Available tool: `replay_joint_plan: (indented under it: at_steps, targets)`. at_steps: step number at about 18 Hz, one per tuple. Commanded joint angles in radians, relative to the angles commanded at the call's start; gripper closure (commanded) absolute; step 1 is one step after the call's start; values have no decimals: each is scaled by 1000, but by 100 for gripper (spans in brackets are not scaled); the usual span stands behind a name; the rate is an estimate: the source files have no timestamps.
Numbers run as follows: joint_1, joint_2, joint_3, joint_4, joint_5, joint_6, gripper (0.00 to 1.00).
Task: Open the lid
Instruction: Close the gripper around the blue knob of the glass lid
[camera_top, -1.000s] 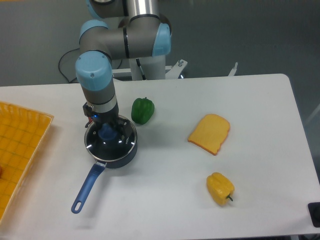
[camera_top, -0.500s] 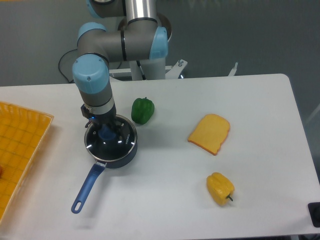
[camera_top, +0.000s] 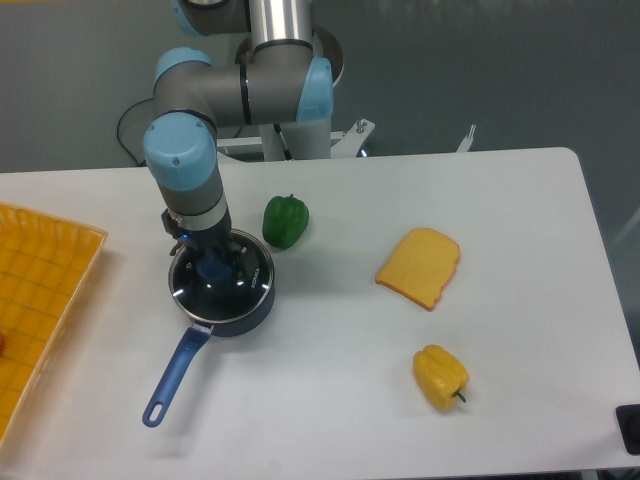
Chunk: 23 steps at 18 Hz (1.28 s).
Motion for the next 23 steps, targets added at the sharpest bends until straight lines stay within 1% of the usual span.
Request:
replay_joint_plan:
  at_steps: [4,10,15,23]
  targets:
    - [-12,-6,0,14,5,-3,0]
    - [-12,-8,2,12,5,-2,0]
    - [-12,-8,0,11,5,3,7]
    - [-12,-8,-5,11,14,11,7]
